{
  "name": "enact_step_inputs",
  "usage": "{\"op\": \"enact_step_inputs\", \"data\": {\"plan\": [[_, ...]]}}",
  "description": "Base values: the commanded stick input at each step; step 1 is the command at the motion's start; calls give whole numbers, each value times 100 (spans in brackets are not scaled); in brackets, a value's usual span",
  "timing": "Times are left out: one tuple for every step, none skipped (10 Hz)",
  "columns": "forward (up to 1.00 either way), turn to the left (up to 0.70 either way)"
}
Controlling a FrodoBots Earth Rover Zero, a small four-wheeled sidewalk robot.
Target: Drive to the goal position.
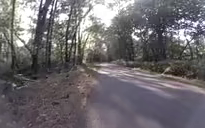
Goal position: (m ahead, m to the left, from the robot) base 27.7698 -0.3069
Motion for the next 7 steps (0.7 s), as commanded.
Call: {"op": "enact_step_inputs", "data": {"plan": [[70, 1], [70, 1], [70, -1], [70, 1], [70, 1], [70, 0], [70, -1]]}}
